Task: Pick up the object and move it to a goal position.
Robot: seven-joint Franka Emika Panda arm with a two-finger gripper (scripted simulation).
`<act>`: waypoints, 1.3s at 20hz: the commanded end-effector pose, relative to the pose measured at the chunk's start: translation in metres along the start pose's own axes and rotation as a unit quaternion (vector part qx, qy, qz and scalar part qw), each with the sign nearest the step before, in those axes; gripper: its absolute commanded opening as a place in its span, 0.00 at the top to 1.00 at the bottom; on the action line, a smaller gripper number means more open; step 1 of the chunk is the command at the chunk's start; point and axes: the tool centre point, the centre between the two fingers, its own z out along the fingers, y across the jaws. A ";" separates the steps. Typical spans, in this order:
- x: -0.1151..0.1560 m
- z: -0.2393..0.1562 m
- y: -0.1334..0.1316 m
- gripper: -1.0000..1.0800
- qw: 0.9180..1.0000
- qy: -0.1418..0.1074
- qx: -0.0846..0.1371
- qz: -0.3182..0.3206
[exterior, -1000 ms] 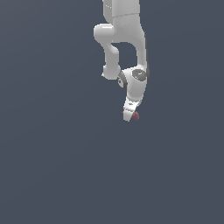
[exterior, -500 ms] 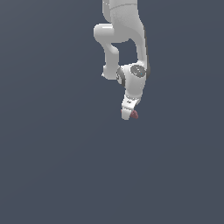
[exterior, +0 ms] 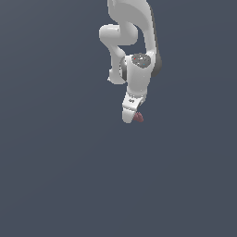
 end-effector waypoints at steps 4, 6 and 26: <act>-0.011 -0.051 0.028 1.00 1.000 0.001 0.001 -0.001; -0.015 -0.070 0.038 1.00 1.000 0.001 0.001 -0.001; -0.049 -0.227 0.134 1.00 1.000 0.000 0.000 0.001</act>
